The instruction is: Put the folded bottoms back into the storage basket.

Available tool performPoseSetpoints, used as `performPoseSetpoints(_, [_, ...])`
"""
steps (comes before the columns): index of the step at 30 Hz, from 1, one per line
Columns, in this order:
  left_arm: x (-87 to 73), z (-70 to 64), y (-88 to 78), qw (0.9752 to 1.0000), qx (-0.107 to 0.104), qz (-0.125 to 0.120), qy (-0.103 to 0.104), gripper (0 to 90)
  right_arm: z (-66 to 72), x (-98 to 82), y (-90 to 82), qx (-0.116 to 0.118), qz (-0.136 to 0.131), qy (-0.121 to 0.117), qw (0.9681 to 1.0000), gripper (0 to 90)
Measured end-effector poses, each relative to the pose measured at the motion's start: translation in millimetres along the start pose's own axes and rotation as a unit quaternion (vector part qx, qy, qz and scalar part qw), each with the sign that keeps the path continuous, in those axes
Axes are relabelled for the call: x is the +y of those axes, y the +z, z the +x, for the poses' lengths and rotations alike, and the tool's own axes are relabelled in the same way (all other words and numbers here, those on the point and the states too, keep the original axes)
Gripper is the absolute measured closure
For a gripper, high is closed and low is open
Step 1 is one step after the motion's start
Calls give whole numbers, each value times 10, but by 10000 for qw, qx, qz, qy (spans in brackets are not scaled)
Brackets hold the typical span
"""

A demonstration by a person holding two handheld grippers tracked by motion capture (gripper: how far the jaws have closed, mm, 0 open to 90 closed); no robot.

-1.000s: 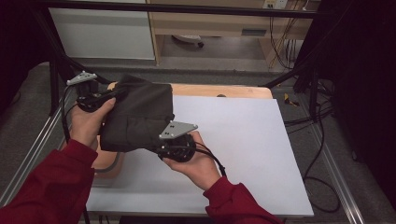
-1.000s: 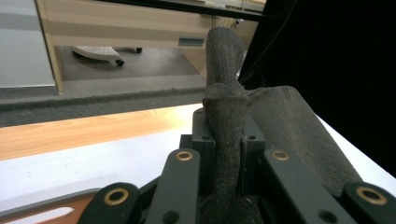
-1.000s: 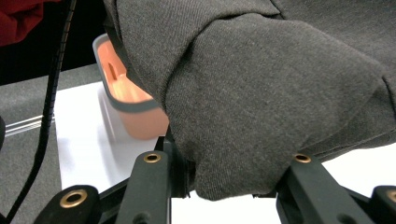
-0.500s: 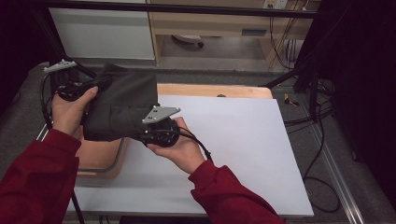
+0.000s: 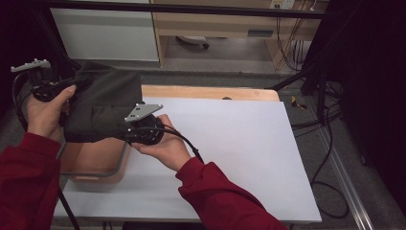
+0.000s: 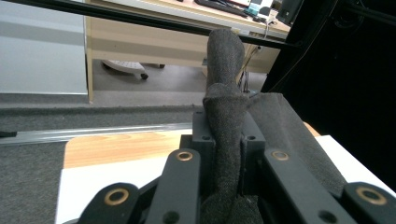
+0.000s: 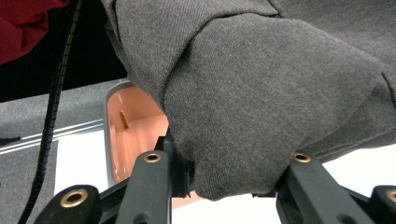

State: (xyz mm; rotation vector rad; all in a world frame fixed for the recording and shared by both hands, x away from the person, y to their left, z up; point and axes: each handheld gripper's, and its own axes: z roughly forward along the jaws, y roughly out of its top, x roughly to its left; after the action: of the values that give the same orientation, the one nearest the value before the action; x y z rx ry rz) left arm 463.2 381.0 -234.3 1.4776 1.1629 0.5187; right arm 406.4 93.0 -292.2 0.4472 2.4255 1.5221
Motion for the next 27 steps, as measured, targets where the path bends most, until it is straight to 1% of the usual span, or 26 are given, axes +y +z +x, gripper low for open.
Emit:
performPoseSetpoints(1, [-1, 31, -23, 10000, 1, -8, -34, 813, 24, 16, 60, 15, 9, -17, 10000, 662])
performPoseSetpoints(3, [-12, 79, -58, 10000, 42, 21, -31, 813, 42, 21, 89, 19, 13, -22, 10000, 662])
performPoseSetpoints(4, [-19, 97, -73, 10000, 74, 51, -34, 813, 73, 28, 144, 33, 26, 15, 10000, 662])
performPoseSetpoints(5, [-24, 110, -85, 9999, 96, 77, -26, 813, 73, 28, 144, 33, 26, 15, 10000, 662])
performPoseSetpoints(6, [-30, 133, -104, 9998, 139, 119, -7, 813, 110, 36, 192, 54, 49, 61, 10000, 663])
performPoseSetpoints(8, [-39, 167, -128, 9997, 183, 156, -4, 813, 124, 41, 207, 58, 65, 72, 9999, 662])
performPoseSetpoints(12, [-70, 218, -163, 9995, 253, 188, 37, 813, 206, 71, 287, 25, 130, 79, 9999, 663])
performPoseSetpoints(13, [-76, 229, -170, 9995, 257, 194, 6, 813, 206, 71, 287, 25, 130, 79, 9999, 663])
performPoseSetpoints(15, [-85, 240, -179, 9995, 261, 188, 19, 813, 236, 62, 321, -15, 146, 57, 9999, 663])
performPoseSetpoints(19, [-98, 242, -176, 9995, 241, 181, 29, 812, 249, 39, 334, -43, 147, 76, 9999, 663])
performPoseSetpoints(22, [-127, 255, -165, 9995, 240, 223, 34, 813, 258, 9, 354, -69, 167, 66, 9998, 663])
performPoseSetpoints(25, [-171, 286, -155, 9992, 287, 288, 13, 812, 266, -22, 387, -27, 186, 145, 9997, 663])
performPoseSetpoints(27, [-191, 308, -152, 9991, 298, 316, 18, 812, 270, -36, 410, 15, 190, 128, 9997, 663])
